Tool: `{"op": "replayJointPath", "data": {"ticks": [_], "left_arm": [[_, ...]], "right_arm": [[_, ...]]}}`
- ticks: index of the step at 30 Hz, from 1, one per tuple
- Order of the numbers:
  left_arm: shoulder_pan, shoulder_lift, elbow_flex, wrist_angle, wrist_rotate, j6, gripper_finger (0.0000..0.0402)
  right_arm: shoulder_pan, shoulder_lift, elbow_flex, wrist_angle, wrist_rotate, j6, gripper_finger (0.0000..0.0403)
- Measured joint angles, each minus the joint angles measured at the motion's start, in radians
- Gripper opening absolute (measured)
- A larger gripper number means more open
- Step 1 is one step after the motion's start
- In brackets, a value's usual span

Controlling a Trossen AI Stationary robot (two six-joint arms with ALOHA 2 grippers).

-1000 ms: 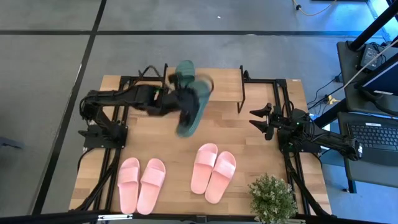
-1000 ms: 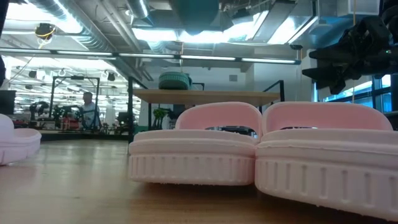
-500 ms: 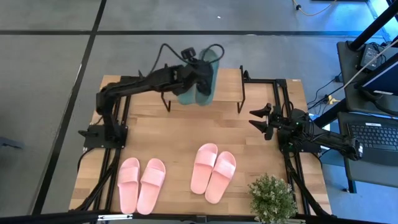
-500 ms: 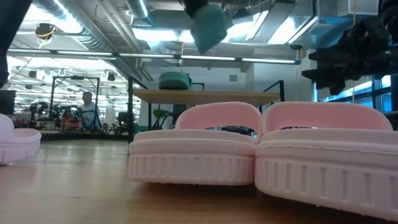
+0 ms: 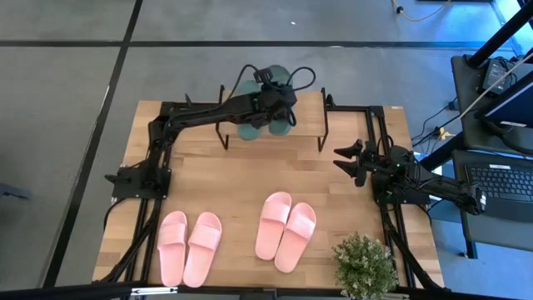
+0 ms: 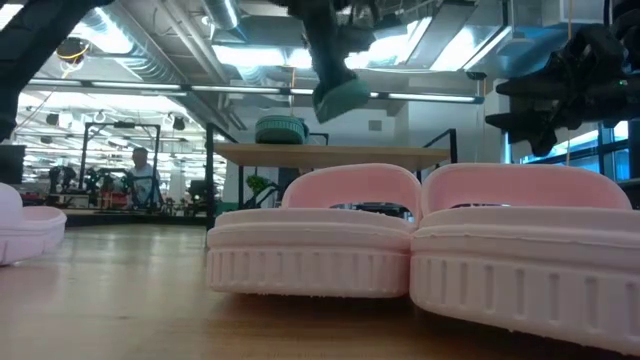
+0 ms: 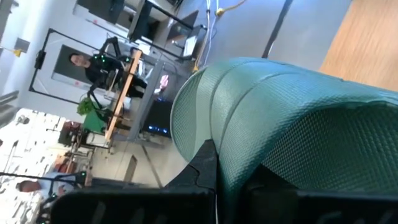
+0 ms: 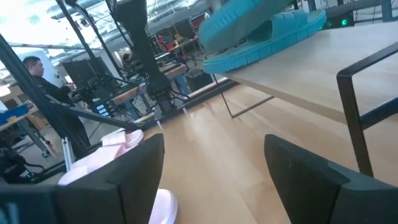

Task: Pick and place slides into the shelf
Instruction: Put the green slide on the shelf

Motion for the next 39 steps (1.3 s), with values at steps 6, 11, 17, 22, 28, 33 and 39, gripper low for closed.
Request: {"op": "replayJointPath", "data": {"ticks": [6, 11, 17, 22, 28, 33, 39], "left_arm": [[0.027, 0.03, 0.0, -0.019, 0.018, 0.008, 0.0002], [0.046, 0.04, -0.001, -0.031, 0.039, 0.036, 0.0002], [0.056, 0.048, 0.0, -0.025, 0.074, 0.06, 0.0002], [0.057, 0.047, 0.0, -0.021, 0.118, 0.112, 0.0002], [0.057, 0.047, 0.0, -0.027, 0.12, 0.147, 0.0002], [0.057, 0.047, 0.0, -0.027, 0.121, 0.142, 0.0002], [0.065, 0.055, 0.0, -0.033, 0.14, 0.164, 0.0002]], "right_arm": [[0.0, 0.0, 0.0, 0.0, 0.044, 0.035, 0.0277], [0.0, 0.0, 0.0, -0.001, 0.11, 0.033, 0.0277], [0.0, 0.0, 0.0, -0.011, 0.113, 0.032, 0.0277], [0.0, 0.0, 0.0, -0.011, 0.113, 0.033, 0.0277], [0.0, 0.0, 0.0, -0.014, 0.112, 0.034, 0.0277], [0.0, 0.0, 0.0, -0.014, 0.112, 0.035, 0.0277], [0.0, 0.001, 0.0, -0.015, 0.111, 0.035, 0.0277]]}}
